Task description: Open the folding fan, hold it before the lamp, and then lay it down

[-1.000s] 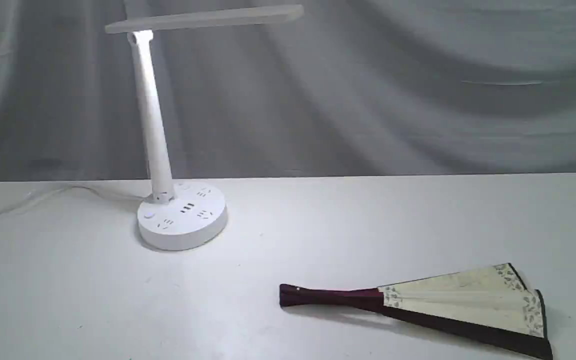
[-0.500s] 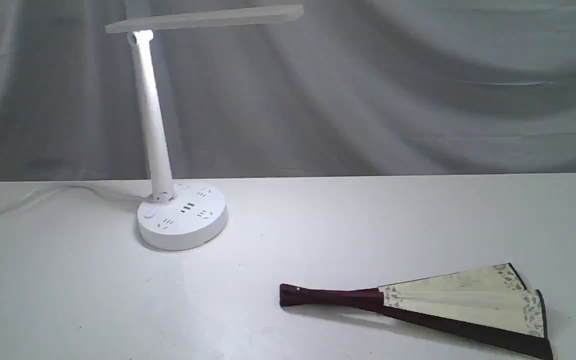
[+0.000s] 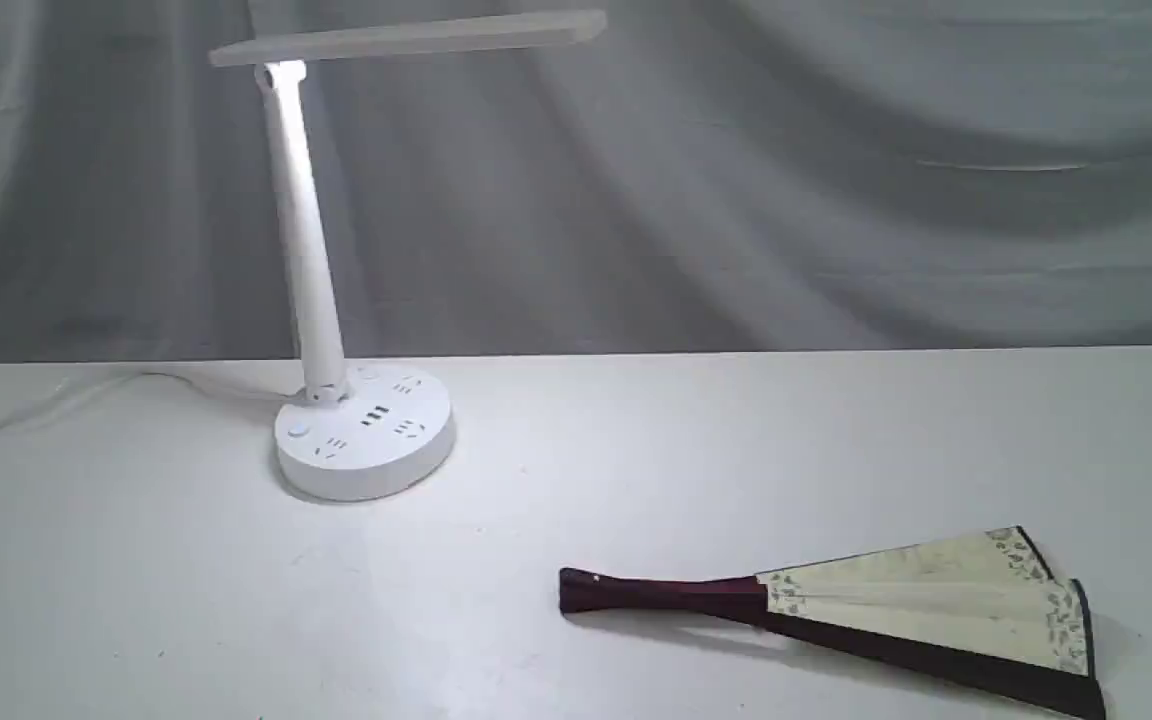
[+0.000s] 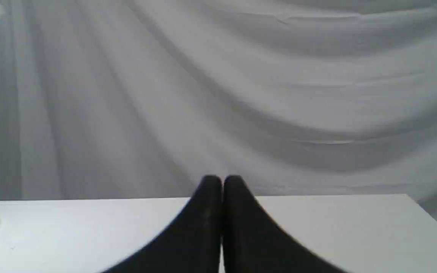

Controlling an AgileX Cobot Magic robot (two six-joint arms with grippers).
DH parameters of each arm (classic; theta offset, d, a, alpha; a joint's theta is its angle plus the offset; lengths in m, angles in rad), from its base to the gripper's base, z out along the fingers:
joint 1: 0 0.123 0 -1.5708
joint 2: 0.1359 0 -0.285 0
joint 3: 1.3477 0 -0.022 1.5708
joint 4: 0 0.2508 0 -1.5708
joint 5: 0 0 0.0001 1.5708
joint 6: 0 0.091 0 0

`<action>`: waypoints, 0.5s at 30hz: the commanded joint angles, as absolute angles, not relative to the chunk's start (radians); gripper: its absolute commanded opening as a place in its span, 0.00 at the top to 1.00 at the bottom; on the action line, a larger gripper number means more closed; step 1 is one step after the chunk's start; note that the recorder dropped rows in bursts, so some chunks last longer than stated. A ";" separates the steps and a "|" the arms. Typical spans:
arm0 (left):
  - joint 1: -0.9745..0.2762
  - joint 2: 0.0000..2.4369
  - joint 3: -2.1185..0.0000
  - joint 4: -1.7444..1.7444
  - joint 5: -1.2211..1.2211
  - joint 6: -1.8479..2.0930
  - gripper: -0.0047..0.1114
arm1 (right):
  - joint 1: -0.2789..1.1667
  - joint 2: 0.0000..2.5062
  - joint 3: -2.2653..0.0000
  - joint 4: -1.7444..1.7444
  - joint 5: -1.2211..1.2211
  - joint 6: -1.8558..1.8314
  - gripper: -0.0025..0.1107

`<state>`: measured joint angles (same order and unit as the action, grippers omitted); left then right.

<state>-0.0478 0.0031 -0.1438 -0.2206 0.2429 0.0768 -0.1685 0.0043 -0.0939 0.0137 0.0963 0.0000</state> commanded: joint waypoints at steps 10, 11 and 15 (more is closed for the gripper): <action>-0.046 0.000 -0.426 -0.298 0.539 0.052 0.96 | -0.174 0.000 -0.313 0.019 0.381 0.008 0.98; -0.046 0.000 -0.444 -0.311 0.550 0.052 0.96 | -0.174 0.000 -0.332 0.027 0.418 0.008 0.98; -0.046 0.000 -0.486 -0.331 0.593 0.054 0.96 | -0.174 0.000 -0.352 0.058 0.489 0.008 0.98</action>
<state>-0.0478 -0.0007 -0.4741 -0.3159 0.5710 0.0604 -0.1685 0.0026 -0.3411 0.0434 0.4524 0.0000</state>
